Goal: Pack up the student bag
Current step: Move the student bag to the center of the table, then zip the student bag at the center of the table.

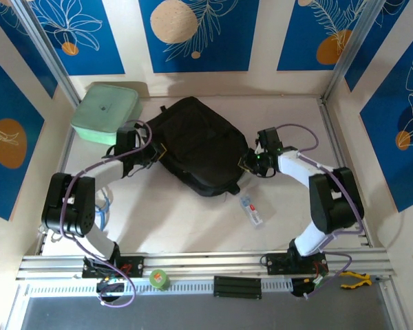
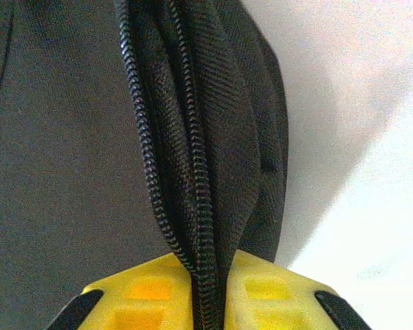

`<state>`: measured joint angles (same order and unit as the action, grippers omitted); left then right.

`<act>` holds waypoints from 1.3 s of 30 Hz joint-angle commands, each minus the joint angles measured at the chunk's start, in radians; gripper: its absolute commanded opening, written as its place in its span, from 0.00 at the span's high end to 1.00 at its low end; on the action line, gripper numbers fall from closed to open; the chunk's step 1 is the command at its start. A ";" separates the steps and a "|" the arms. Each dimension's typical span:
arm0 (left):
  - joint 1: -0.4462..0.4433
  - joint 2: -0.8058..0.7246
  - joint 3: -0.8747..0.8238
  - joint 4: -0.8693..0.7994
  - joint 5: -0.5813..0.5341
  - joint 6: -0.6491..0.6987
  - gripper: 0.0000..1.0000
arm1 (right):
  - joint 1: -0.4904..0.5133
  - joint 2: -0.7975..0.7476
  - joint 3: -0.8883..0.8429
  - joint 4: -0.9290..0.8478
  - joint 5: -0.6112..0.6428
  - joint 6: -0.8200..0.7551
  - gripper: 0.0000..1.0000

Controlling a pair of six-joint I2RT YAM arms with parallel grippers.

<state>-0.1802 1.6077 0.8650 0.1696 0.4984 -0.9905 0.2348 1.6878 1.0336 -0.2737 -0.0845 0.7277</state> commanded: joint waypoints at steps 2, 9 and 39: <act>-0.032 -0.043 0.035 0.034 0.071 -0.062 1.00 | -0.012 0.029 0.125 -0.038 0.003 -0.075 0.75; -0.096 -0.044 0.033 0.080 0.024 -0.145 1.00 | -0.018 -0.123 0.169 -0.265 0.114 -0.058 0.44; -0.212 0.005 -0.026 0.321 -0.181 -0.283 1.00 | 0.567 0.121 0.385 -0.251 0.412 0.618 0.27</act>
<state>-0.3820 1.6272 0.8379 0.3889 0.2806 -1.2846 0.8032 1.7668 1.3762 -0.4500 0.2317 1.3167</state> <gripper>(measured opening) 0.058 0.726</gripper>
